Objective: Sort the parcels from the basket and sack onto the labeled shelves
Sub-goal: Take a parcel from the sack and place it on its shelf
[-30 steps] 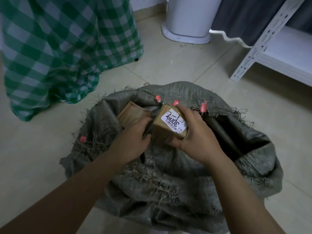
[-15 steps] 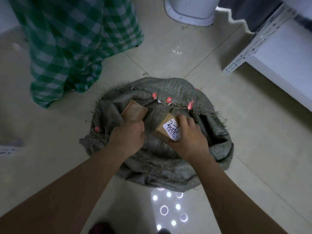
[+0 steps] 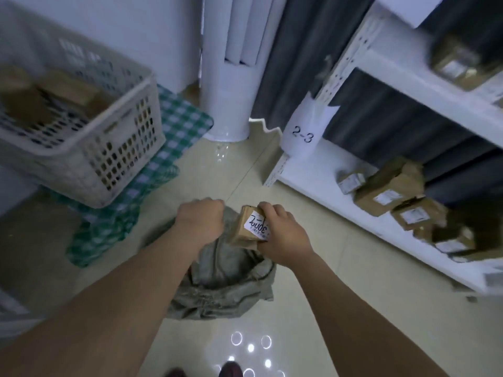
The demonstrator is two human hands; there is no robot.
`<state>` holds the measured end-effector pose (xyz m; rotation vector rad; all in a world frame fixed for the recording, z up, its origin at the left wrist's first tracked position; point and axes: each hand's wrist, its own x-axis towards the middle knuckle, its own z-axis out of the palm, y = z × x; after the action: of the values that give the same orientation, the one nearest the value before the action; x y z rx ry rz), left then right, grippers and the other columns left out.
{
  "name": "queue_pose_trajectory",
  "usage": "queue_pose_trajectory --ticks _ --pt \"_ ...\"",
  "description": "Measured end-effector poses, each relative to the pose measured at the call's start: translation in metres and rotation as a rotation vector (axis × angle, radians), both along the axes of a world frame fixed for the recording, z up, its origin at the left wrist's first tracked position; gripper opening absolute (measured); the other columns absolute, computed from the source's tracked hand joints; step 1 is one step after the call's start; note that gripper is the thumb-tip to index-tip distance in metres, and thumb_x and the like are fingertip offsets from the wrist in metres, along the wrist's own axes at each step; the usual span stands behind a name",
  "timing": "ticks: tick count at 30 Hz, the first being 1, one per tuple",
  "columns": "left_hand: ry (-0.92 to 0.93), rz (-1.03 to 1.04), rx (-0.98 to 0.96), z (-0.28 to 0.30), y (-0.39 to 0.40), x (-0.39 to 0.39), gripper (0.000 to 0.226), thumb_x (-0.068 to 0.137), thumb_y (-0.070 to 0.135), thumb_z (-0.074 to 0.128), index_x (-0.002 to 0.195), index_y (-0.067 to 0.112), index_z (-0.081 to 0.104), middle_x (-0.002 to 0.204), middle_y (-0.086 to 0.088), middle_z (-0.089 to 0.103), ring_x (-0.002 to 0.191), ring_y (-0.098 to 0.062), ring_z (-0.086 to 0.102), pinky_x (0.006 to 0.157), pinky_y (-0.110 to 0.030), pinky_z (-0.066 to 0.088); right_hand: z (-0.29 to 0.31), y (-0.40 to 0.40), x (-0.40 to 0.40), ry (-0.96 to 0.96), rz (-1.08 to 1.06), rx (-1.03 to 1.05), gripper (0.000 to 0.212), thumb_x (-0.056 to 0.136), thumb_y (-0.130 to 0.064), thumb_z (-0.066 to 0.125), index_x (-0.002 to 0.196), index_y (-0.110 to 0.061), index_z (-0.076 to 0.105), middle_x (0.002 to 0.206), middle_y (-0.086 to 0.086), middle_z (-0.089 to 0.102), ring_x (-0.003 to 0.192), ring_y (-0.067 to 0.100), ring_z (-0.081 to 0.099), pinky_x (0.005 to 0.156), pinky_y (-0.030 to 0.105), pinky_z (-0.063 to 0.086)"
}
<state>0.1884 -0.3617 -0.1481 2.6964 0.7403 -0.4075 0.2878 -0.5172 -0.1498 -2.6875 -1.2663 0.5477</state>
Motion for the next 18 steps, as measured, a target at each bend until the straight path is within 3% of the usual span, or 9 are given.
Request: queue_pose_trajectory --ticks 9,14,18 --pt "-0.267 -0.153 0.218 0.279 -0.028 0.049 0.025 0.094 0.014 0.043 0.114 0.015 0.057 0.118 -0.008 0.059 0.105 -0.030 0.056 0.077 -0.031 0.039 0.262 -0.029 0.031 -0.388 -0.066 0.138 0.074 0.080 -0.023 0.069 0.143 -0.025 0.029 0.133 0.003 0.044 0.119 0.028 0.045 0.077 0.036 0.042" --pt "-0.369 -0.220 0.340 0.376 -0.071 0.072 0.022 0.094 0.014 0.040 0.106 0.015 0.058 0.108 -0.005 0.061 0.087 -0.023 0.051 0.070 -0.029 0.037 0.362 -0.074 0.046 -0.547 -0.159 0.218 0.081 0.078 -0.024 0.072 0.144 -0.024 0.026 0.133 0.004 0.044 0.117 0.027 0.047 0.082 0.038 0.047" --pt "-0.505 -0.279 0.431 0.443 -0.112 0.113 0.028 0.095 0.016 0.038 0.115 0.016 0.057 0.116 -0.005 0.060 0.102 -0.025 0.056 0.072 -0.029 0.038 0.429 -0.121 0.073 -0.679 -0.240 0.281 0.080 0.081 -0.026 0.070 0.146 -0.024 0.023 0.138 0.003 0.042 0.123 0.027 0.044 0.088 0.038 0.048"
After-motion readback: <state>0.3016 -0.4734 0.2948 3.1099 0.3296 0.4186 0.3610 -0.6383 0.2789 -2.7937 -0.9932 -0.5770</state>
